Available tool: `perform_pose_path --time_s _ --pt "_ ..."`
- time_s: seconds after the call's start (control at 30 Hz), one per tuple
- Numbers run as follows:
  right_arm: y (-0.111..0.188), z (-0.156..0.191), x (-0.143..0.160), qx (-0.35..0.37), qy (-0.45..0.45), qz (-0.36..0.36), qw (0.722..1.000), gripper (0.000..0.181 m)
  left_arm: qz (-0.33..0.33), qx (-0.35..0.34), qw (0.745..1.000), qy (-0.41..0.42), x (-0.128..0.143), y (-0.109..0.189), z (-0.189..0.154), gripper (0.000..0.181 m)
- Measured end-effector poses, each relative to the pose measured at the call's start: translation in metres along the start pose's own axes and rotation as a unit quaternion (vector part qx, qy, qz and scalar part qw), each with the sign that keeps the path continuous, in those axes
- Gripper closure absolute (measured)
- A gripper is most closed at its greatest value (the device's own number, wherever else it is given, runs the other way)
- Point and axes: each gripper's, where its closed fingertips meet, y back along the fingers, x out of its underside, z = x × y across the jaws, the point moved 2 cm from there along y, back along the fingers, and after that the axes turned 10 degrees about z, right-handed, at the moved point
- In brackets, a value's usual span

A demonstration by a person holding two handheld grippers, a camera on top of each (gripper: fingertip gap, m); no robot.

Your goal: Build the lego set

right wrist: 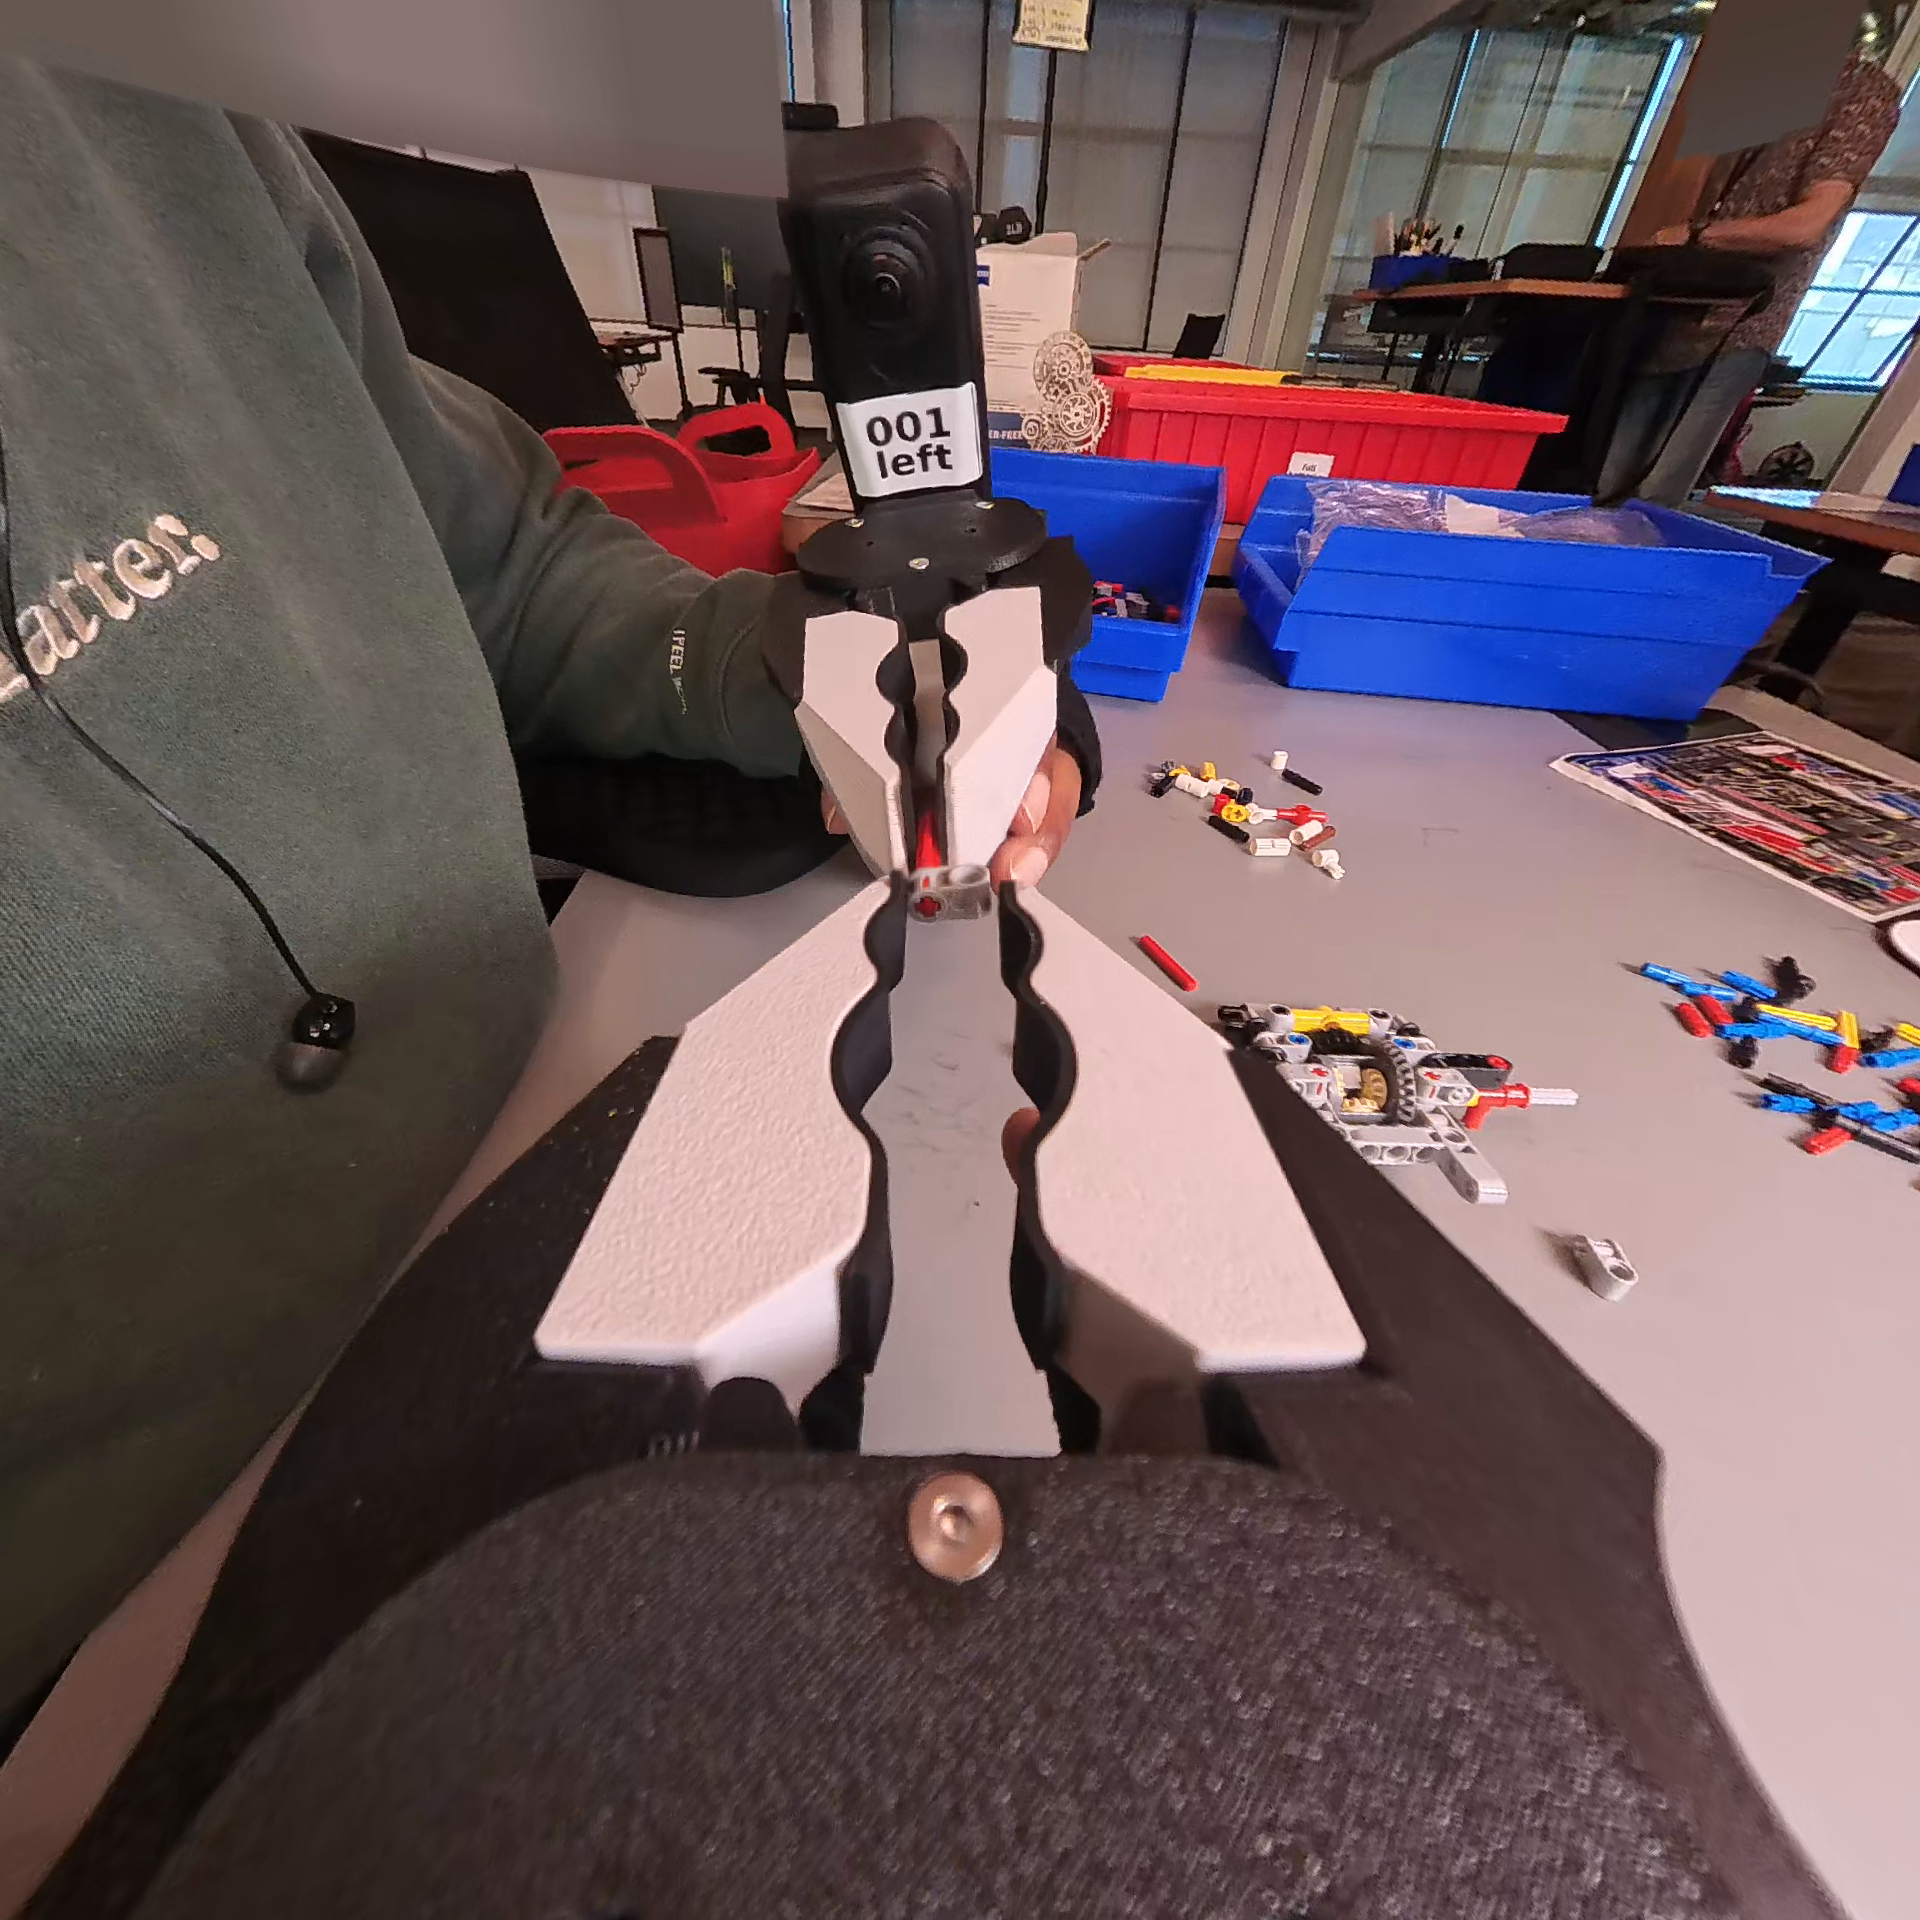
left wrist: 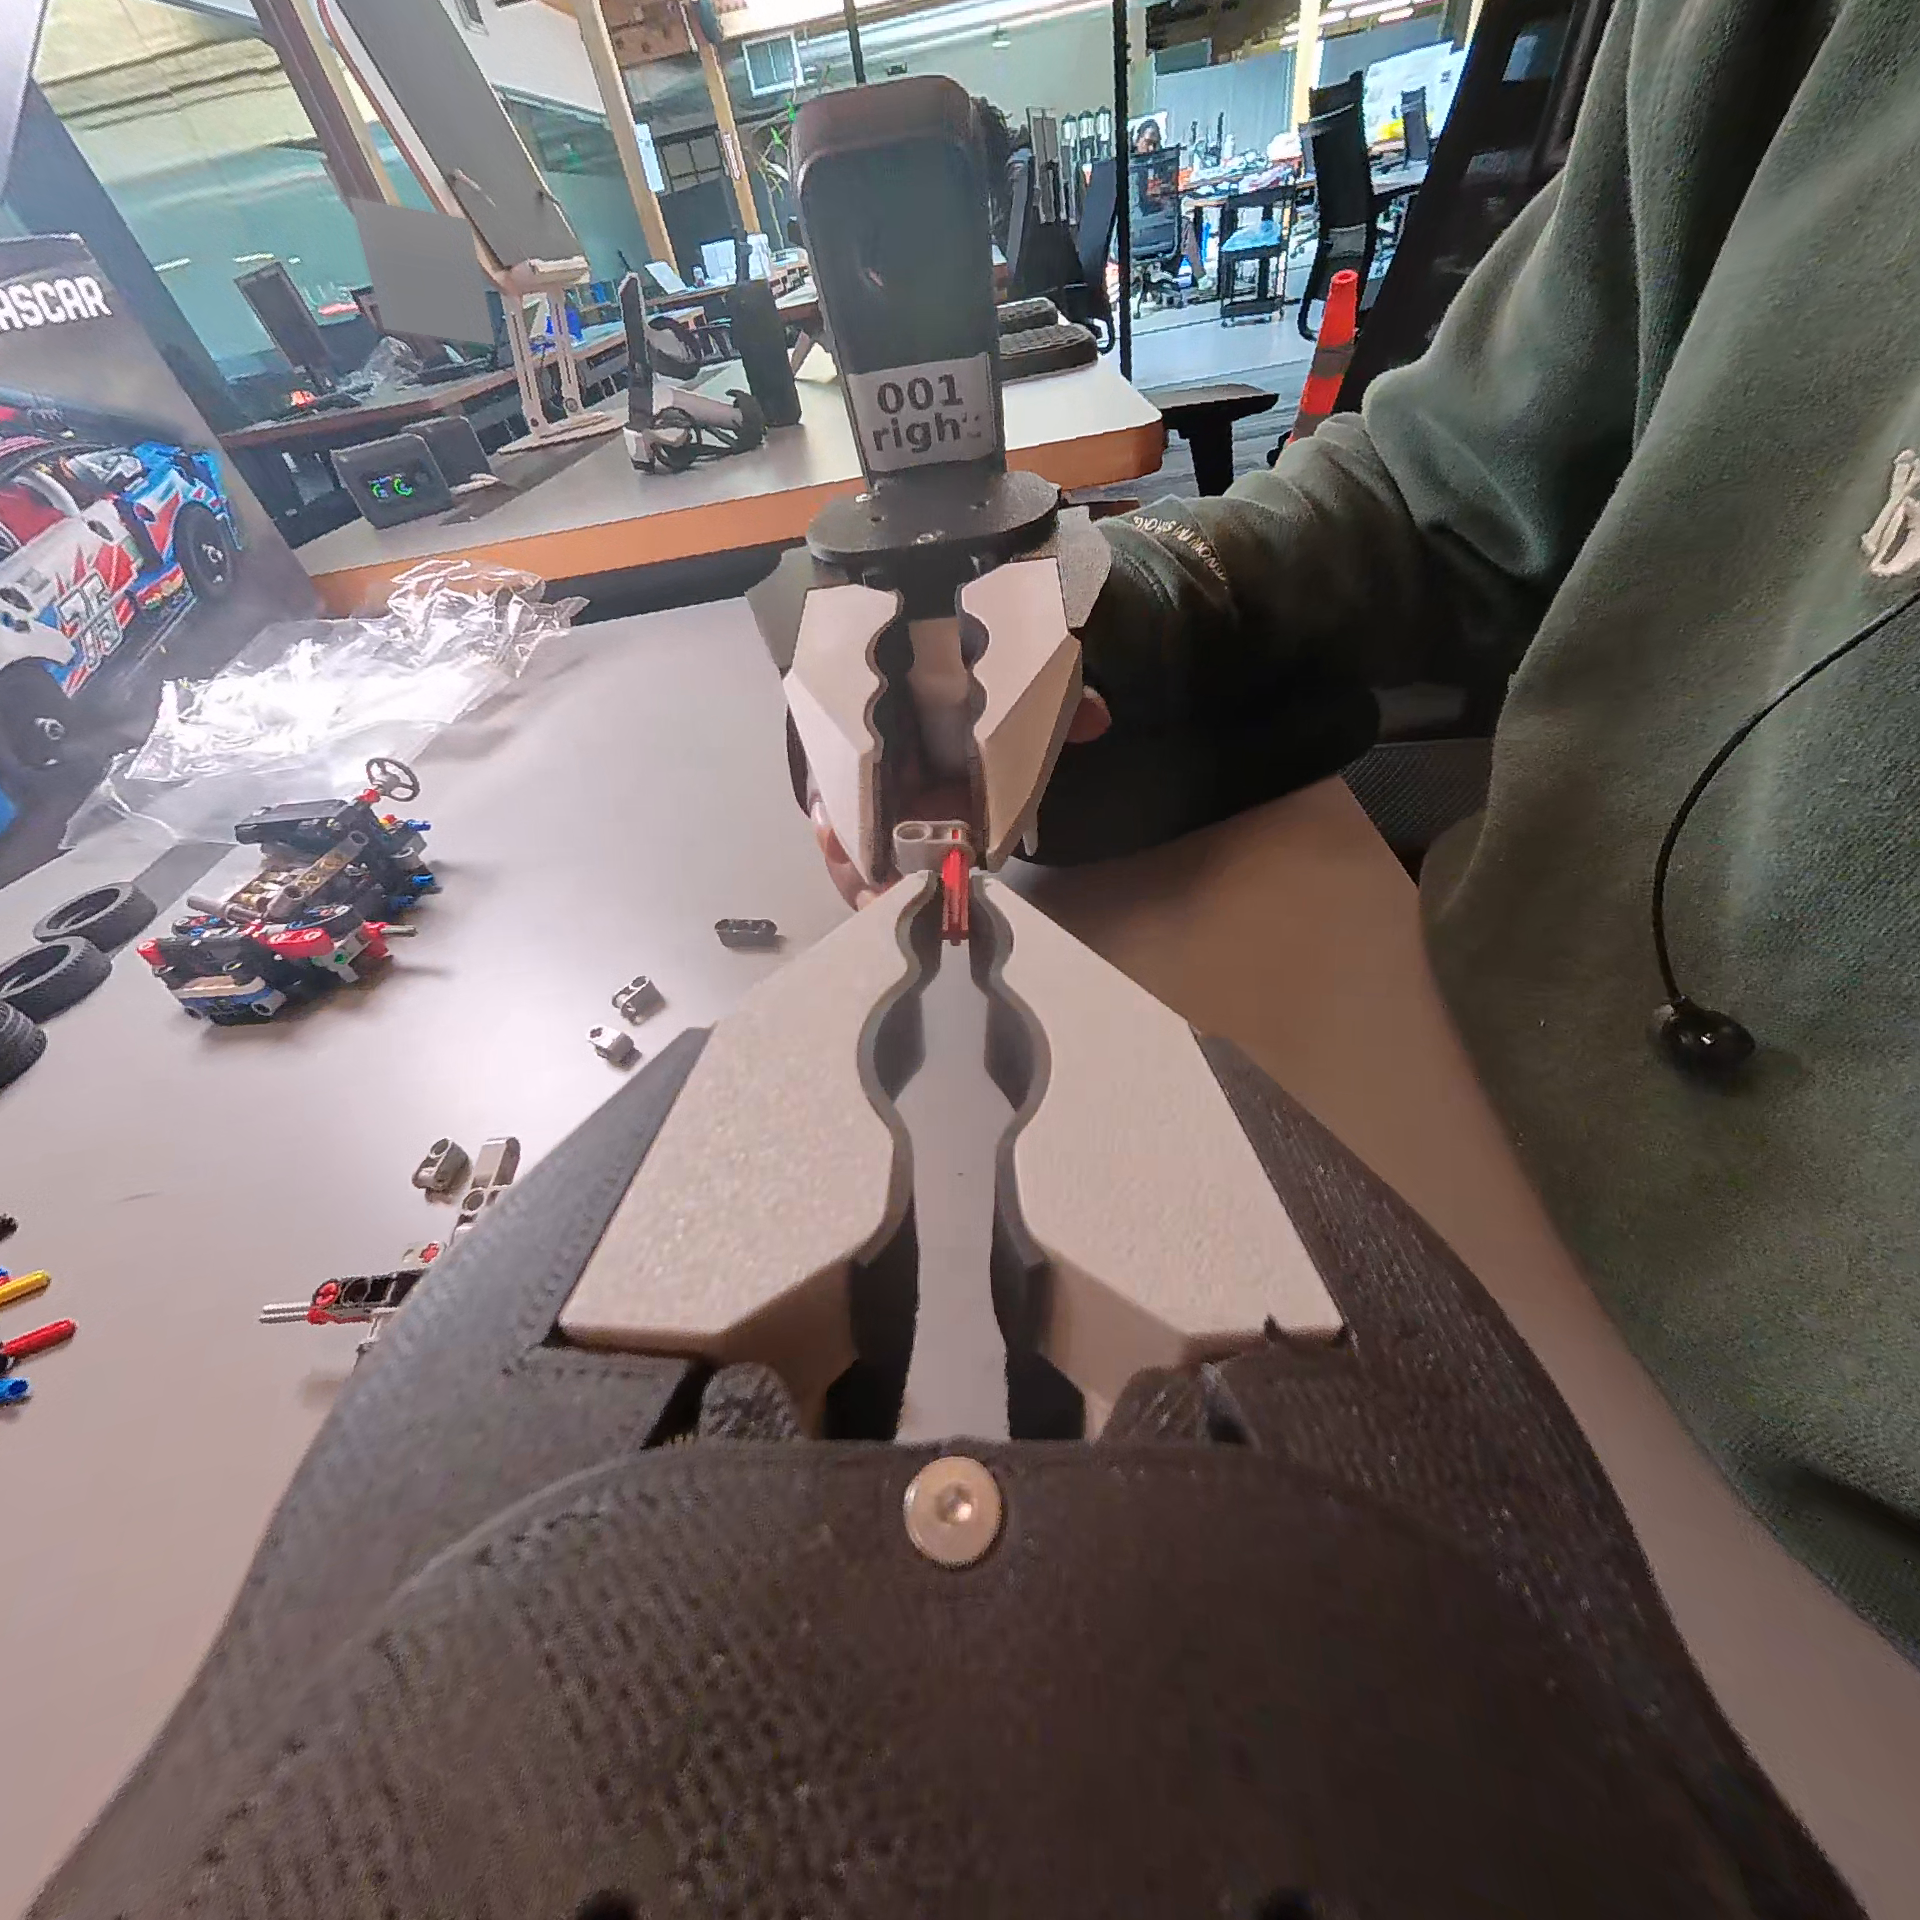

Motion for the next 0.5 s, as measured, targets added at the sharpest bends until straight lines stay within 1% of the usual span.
perform_pose_path --time_s 0.5 --pt "-0.0021 0.0038 0.0025 -0.002 0.014 0.013 1.0 0.166 0.005 0.008 1.0 0.005 0.0008 -0.0028 -0.0036 0.18"
